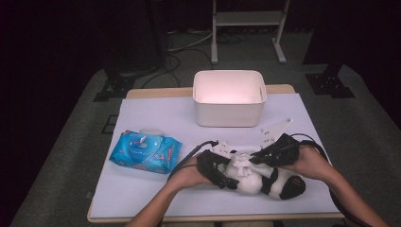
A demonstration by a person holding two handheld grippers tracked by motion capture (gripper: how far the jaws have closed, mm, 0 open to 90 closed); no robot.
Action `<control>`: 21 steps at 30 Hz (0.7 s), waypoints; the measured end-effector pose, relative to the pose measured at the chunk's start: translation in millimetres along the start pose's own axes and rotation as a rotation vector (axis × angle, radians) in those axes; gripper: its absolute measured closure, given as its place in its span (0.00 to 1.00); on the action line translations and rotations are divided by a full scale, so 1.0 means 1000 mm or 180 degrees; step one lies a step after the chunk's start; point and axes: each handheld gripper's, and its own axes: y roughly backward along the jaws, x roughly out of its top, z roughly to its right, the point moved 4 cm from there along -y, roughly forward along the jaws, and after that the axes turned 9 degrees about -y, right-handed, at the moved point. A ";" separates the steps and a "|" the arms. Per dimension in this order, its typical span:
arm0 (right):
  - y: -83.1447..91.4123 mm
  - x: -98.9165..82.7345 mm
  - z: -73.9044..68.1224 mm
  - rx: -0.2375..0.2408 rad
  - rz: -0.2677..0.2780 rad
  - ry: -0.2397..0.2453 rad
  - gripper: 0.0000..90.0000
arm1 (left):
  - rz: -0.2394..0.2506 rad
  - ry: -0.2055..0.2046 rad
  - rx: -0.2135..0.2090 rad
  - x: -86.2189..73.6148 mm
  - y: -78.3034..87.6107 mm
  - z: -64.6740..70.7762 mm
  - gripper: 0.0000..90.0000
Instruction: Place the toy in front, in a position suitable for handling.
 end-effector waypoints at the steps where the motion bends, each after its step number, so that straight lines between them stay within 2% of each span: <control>1: 0.001 -0.002 0.002 -0.0014 0.0004 -0.0029 0.93 | -0.0002 0.0001 -0.0007 0.000 0.000 0.000 0.23; 4: 0.003 -0.009 0.012 -0.0041 0.0013 -0.0126 0.93 | -0.0009 0.0018 -0.0021 0.001 0.001 -0.001 0.23; 7: 0.002 -0.015 0.015 0.0032 0.0058 -0.0198 0.93 | 0.0004 0.0039 -0.0058 0.001 0.003 -0.002 0.23; 11: -0.002 -0.019 0.007 0.0183 0.0052 -0.0209 0.93 | 0.0147 0.0105 -0.0069 0.005 0.010 -0.005 0.23; 17: -0.005 -0.022 -0.012 0.0302 0.0009 -0.0111 0.93 | 0.0123 0.0063 -0.0073 0.012 0.011 -0.006 0.22; 21: -0.005 -0.025 -0.021 0.0328 0.0015 -0.0090 0.93 | 0.0089 0.0038 -0.0149 0.013 0.005 -0.003 0.23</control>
